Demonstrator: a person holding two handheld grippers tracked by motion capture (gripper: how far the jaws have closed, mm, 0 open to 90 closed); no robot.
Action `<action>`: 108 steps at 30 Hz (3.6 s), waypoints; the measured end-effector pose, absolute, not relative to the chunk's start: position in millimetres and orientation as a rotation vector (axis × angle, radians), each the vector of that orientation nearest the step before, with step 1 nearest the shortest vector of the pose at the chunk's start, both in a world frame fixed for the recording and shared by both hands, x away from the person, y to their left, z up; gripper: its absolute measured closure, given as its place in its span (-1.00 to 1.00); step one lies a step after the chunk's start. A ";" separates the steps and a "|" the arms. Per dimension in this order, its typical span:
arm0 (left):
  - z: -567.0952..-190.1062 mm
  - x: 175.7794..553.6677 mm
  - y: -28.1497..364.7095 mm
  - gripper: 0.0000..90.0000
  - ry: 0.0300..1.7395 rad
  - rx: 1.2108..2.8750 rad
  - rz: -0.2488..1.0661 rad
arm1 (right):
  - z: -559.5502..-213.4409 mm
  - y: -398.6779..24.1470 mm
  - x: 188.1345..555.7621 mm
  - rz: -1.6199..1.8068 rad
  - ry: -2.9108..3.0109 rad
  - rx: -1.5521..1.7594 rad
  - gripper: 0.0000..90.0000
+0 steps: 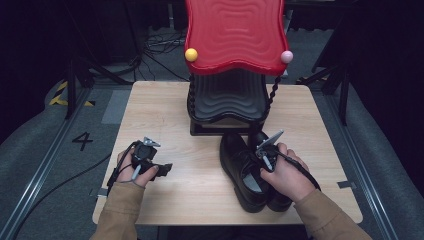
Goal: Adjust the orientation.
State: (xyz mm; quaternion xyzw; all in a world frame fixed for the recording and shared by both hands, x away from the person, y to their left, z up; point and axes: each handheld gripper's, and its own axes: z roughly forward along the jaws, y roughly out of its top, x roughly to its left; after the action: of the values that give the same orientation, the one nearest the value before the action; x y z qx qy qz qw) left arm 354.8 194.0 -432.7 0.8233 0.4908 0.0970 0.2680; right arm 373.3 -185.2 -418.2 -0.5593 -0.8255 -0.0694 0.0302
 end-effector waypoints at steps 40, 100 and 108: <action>-426.9 348.3 210.7 -0.47 1.365 2.169 0.278 | -284.2 -211.3 340.6 -0.319 -2.638 -1.548 0.83; -425.1 343.9 226.7 -0.48 1.413 2.123 0.292 | -48.3 -163.1 394.7 -0.637 -2.697 -1.665 0.83; -425.9 343.0 232.7 -0.48 1.424 2.098 0.277 | -37.9 -142.1 430.4 -0.722 -2.706 -1.771 0.83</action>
State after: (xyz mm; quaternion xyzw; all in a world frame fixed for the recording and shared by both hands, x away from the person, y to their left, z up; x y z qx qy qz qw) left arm 343.0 232.7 -425.9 0.7868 0.5342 0.1039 0.2912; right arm 430.4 -142.1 -37.9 -0.5325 -0.8136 -0.2170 -0.0862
